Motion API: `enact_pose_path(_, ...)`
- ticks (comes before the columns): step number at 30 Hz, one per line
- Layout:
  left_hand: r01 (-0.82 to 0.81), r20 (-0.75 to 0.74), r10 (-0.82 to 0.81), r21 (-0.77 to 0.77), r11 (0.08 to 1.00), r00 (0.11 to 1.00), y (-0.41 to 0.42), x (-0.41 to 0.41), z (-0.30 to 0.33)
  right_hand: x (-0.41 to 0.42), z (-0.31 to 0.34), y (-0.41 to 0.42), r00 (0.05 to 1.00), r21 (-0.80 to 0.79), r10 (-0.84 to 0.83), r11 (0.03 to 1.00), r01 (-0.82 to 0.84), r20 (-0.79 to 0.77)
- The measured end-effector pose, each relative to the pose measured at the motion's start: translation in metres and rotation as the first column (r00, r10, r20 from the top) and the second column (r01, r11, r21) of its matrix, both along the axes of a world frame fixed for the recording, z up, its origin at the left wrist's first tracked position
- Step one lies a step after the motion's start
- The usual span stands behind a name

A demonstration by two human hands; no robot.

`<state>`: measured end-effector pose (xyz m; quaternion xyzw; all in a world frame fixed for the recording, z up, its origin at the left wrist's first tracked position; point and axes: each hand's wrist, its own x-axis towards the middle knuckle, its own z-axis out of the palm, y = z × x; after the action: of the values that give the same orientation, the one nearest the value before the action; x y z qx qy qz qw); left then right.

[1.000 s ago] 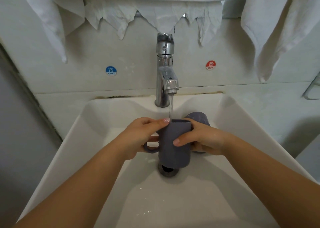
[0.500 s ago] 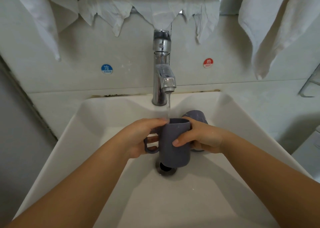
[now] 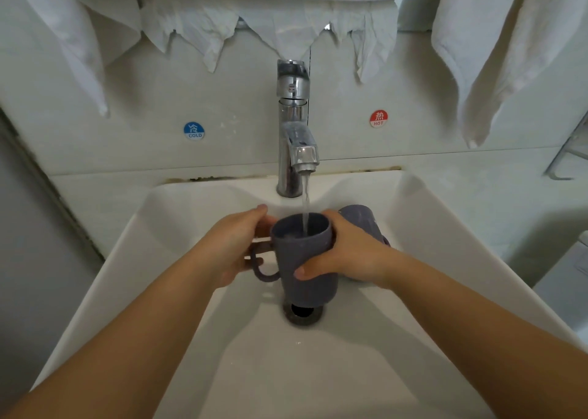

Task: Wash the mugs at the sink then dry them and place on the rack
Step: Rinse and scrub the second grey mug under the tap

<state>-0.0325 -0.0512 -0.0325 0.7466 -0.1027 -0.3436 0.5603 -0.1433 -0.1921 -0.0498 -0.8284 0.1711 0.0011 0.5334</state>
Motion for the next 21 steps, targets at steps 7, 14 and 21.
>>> enact_pose_path(7,-0.164,0.119,0.161,0.012,0.986,0.980,0.015,0.016,0.006,-0.002,-0.003,0.009,0.990,-0.105,-0.093,0.989,0.104,0.104)
enact_pose_path(14,-0.039,0.173,0.022,0.099,0.994,0.985,0.017,0.010,0.005,0.001,-0.008,0.010,0.988,-0.023,-0.153,0.988,0.153,-0.007)
enact_pose_path(21,0.064,0.250,-0.094,0.123,0.990,0.964,0.019,-0.003,0.011,-0.003,0.004,0.027,0.975,0.506,-0.177,0.833,0.222,-0.137)
